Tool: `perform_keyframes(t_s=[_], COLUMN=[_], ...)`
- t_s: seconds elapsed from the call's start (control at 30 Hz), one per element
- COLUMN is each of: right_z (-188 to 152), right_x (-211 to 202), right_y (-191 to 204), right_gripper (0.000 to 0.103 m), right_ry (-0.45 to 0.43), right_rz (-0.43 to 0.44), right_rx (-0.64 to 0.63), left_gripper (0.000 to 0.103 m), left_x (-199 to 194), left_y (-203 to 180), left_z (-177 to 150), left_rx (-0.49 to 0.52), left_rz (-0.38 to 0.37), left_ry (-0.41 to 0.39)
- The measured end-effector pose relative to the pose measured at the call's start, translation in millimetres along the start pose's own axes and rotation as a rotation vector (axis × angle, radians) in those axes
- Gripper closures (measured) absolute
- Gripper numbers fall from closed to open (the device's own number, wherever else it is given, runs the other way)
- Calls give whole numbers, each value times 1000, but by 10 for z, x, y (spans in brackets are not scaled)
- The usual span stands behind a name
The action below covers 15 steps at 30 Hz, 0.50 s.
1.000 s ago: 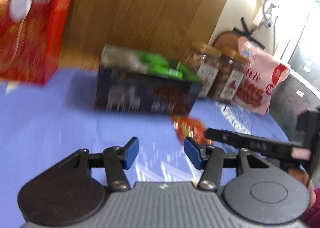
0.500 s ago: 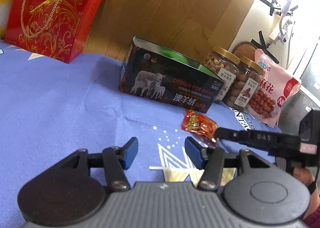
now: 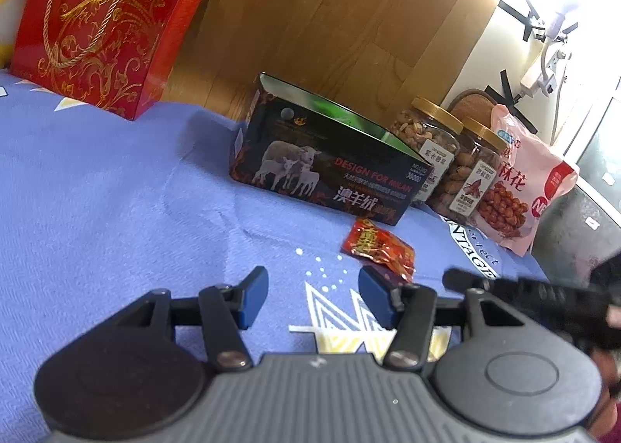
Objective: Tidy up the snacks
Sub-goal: 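Grasp the red spicy snack packet with the right gripper and lift it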
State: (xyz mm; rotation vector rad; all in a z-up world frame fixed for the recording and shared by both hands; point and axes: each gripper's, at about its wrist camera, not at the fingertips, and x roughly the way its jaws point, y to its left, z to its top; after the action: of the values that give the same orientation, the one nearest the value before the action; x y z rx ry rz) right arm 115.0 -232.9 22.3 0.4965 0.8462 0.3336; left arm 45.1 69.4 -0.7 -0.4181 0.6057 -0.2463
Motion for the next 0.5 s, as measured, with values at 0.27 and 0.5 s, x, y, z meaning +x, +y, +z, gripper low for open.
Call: perform_keyframes(t_s=[0.27,0.5], right_z=[242,205], right_x=[350,632], right_y=[-93,251], right_gripper=[61,73], right_ry=[22,106], right_rz=[-84,-36], right_rx=[30,-141], left_gripper=[50,50], left_x=[4,10], left_y=[52,65], left_z=[15,18], left_rx=[-28,-37], left_rz=[-18,-27], left_ry=[0,1])
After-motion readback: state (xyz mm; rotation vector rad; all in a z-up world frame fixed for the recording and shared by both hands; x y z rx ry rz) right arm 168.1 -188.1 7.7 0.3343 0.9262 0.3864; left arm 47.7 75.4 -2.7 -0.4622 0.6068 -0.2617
